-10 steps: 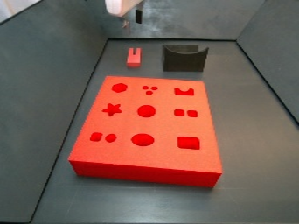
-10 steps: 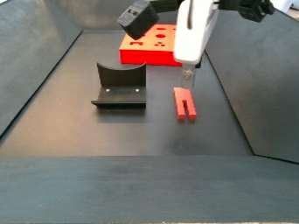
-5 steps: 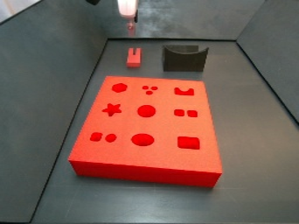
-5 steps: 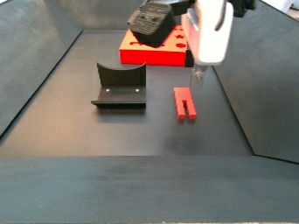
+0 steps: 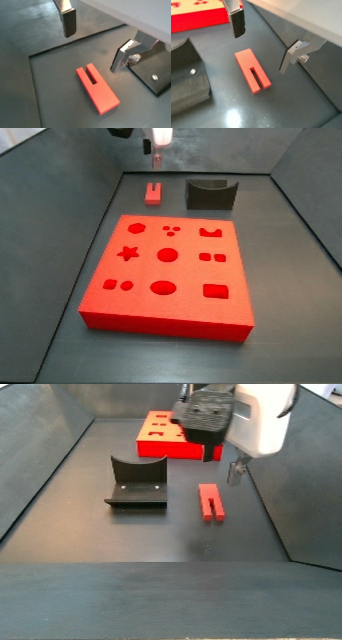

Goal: Pick up the double-square object. Move up. Rotate the double-square object. Place the double-square object on the fixture. Regrasp the double-square object. Move to above the board. Insert the double-square object.
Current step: Rotate the double-square object.

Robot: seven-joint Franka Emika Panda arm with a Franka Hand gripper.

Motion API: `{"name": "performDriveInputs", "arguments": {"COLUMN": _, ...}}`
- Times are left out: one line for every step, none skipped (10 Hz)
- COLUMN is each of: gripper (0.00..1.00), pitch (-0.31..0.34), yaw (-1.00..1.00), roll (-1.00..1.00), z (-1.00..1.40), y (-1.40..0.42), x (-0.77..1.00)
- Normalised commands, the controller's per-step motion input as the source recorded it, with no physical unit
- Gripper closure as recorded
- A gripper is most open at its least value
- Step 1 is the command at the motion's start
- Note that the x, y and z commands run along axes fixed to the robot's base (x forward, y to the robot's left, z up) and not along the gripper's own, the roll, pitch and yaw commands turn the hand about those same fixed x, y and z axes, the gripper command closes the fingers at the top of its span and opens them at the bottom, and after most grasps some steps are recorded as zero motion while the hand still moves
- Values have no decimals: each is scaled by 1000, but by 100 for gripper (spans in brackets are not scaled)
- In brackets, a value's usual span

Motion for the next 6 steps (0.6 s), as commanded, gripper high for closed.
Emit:
{"name": "performDriveInputs", "arguments": {"gripper": 0, "pitch": -19, "yaw": 1000, "roll": 1, "z": -27, "y": 0, "x": 45}}
{"name": "performDriveInputs", "arguments": {"gripper": 0, "pitch": -20, "yaw": 1000, "roll": 1, "z": -27, "y": 0, "x": 45}}
{"name": "performDriveInputs", "arguments": {"gripper": 0, "pitch": -22, "yaw": 1000, "roll": 1, "z": -27, "y": 0, "x": 45}}
{"name": "performDriveInputs", "arguments": {"gripper": 0, "pitch": -23, "yaw": 1000, "roll": 1, "z": -27, "y": 0, "x": 45}}
{"name": "performDriveInputs", "arguments": {"gripper": 0, "pitch": -24, "yaw": 1000, "roll": 1, "z": -27, "y": 0, "x": 45}}
{"name": "performDriveInputs", "arguments": {"gripper": 0, "pitch": -27, "yaw": 1000, "roll": 2, "z": -27, "y": 0, "x": 45}}
